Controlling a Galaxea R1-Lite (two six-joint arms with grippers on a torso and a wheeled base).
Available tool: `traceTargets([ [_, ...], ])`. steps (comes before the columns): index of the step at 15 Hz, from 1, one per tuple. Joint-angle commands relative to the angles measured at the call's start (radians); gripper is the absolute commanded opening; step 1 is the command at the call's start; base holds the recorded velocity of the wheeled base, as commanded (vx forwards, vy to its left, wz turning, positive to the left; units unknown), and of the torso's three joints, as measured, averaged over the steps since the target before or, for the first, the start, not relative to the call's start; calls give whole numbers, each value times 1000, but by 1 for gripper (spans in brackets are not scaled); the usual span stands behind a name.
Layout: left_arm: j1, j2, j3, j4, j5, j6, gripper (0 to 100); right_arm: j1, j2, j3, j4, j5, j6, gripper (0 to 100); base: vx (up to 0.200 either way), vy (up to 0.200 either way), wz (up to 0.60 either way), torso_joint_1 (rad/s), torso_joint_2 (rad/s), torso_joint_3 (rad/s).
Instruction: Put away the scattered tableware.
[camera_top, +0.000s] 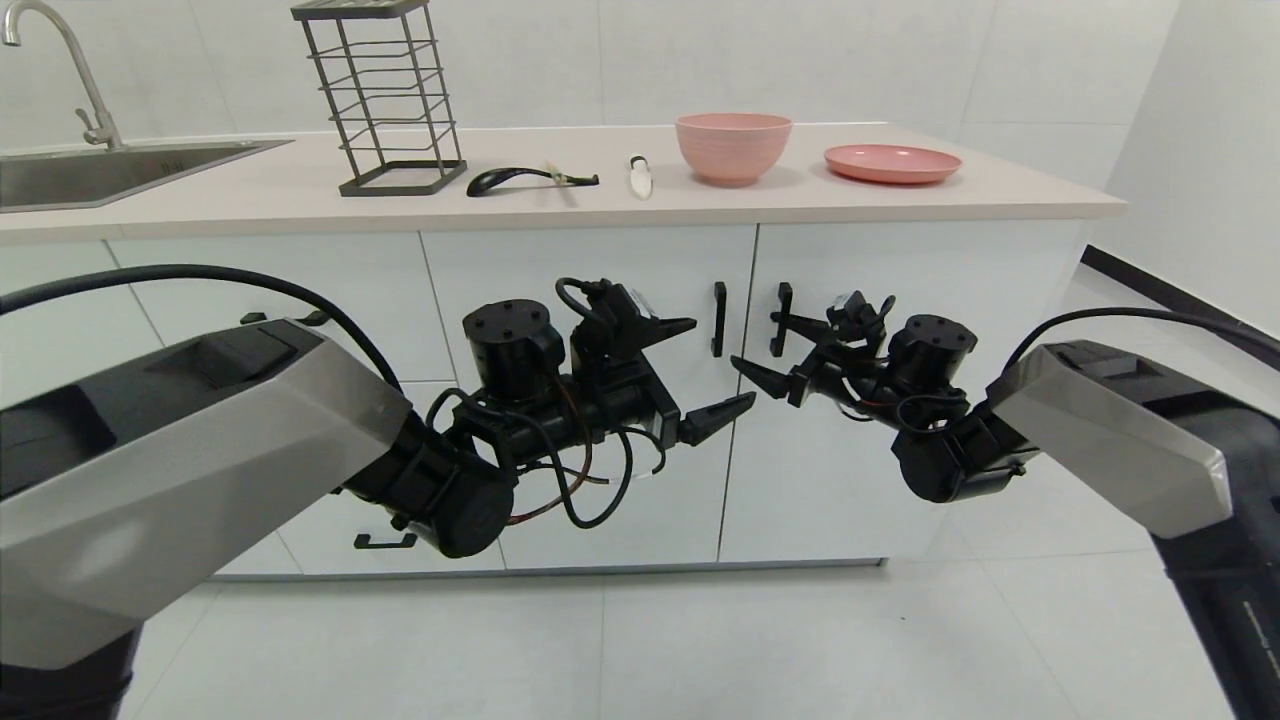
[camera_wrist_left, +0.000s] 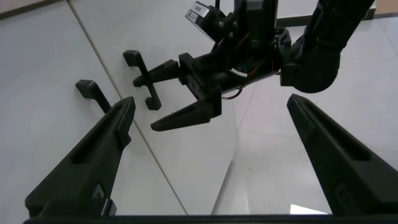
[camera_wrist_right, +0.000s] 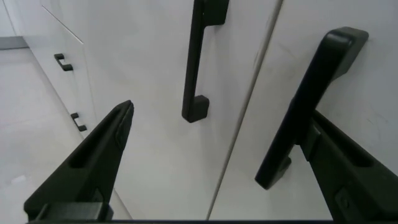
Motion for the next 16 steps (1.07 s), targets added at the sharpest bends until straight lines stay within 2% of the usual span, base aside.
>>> traceTargets([
  [1,0,5,-5,-2,1,0,100,6,25,-24,1,16,7,100,0,0,0,0,0,0],
  [4,11,16,-43,1,0,-8,100,4,16,4,-44,146,29,100,0,0,0,0,0,0],
  [8,6,48,-117,7,-10,-51,100,3,-70,143,-133,186,98,100,0,0,0,0,0,0],
  [9,2,62,-155,28,-10,-63,100,-2,-105,217,-159,191,98,100,0,0,0,0,0,0],
  [11,0,86,-221,62,-11,-64,100,-5,-150,304,-202,209,98,100,0,0,0,0,0,0],
  [12,-3,126,-296,85,-13,-64,100,-19,-182,381,-251,221,99,100,0,0,0,0,0,0],
  [16,-26,227,-476,153,-30,-69,100,-42,-251,525,-257,269,93,100,0,0,0,0,0,0],
])
